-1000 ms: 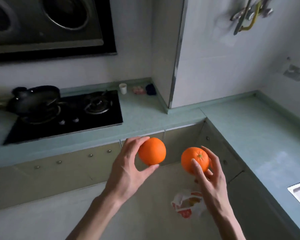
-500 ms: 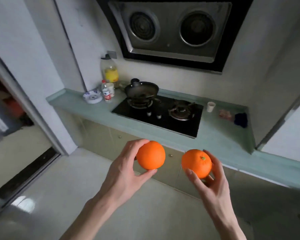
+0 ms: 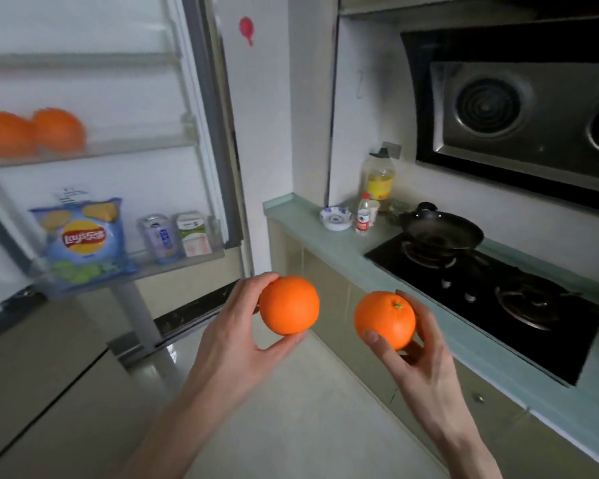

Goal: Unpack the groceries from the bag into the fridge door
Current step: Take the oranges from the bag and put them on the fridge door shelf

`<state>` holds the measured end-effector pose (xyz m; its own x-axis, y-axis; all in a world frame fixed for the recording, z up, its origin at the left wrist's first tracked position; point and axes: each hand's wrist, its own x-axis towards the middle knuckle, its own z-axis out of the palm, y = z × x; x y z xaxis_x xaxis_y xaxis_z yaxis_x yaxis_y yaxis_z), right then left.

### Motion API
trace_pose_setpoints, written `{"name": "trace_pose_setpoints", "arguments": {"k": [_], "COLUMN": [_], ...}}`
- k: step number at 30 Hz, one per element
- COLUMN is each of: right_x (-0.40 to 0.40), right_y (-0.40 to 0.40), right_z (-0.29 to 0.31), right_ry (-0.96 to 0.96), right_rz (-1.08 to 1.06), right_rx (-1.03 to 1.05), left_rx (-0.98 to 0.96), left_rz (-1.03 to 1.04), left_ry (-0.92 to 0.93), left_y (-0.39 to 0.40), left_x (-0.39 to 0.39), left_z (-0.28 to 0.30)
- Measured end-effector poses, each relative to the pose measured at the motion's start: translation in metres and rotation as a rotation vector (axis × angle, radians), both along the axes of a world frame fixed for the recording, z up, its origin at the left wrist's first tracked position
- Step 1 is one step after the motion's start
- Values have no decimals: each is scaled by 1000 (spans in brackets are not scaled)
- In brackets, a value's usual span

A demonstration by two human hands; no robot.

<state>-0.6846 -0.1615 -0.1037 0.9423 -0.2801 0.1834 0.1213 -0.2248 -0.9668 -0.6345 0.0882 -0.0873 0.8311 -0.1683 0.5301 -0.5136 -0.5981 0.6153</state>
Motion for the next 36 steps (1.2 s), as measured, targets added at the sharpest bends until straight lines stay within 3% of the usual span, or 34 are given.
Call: {"name": "trace_pose_setpoints", "arguments": {"k": [10, 20, 36], "right_x": [95, 165, 280], "right_y": [154, 277, 335], "right_z": [50, 71, 155], "right_ry": [-79, -188, -342], "right_rz": [213, 292, 391], "right_rx": [-44, -66, -110], "left_rx": [-54, 3, 14], "left_rz": [194, 298, 310], "left_ry": [-48, -119, -299], "left_y": [161, 282, 314], "left_x": [39, 77, 172], "left_z": [24, 50, 121]}}
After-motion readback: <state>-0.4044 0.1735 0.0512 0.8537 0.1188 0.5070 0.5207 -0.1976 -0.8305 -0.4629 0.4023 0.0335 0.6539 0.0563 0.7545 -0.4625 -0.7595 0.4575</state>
